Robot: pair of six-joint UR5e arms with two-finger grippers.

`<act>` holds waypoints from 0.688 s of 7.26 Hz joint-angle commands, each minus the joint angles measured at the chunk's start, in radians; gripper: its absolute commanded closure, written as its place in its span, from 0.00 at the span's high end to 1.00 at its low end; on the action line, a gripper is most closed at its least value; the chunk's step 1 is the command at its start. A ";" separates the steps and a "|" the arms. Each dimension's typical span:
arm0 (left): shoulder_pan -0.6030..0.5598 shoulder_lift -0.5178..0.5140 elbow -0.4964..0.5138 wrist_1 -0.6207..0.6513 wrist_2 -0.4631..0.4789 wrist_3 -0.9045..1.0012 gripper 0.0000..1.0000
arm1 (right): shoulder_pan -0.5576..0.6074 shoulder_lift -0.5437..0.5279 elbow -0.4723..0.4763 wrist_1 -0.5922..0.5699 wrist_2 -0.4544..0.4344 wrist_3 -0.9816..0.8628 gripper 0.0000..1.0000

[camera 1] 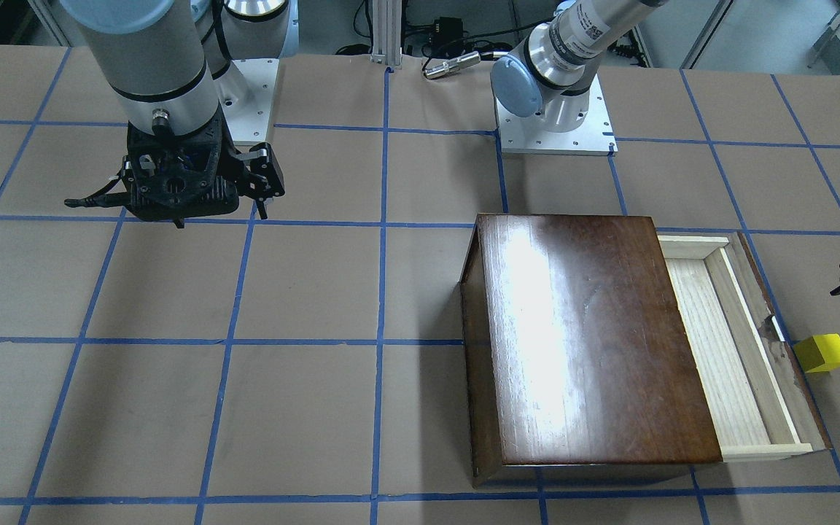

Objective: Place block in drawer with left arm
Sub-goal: 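Lower the left gripper over the yellow cube beside the drawer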

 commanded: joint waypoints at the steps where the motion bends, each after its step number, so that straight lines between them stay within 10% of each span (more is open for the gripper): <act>1: 0.024 -0.071 0.007 0.046 -0.023 0.028 1.00 | 0.000 0.000 0.000 0.000 0.000 0.000 1.00; 5: 0.024 -0.129 0.014 0.092 -0.083 0.033 1.00 | 0.000 0.000 0.000 0.000 0.000 0.001 1.00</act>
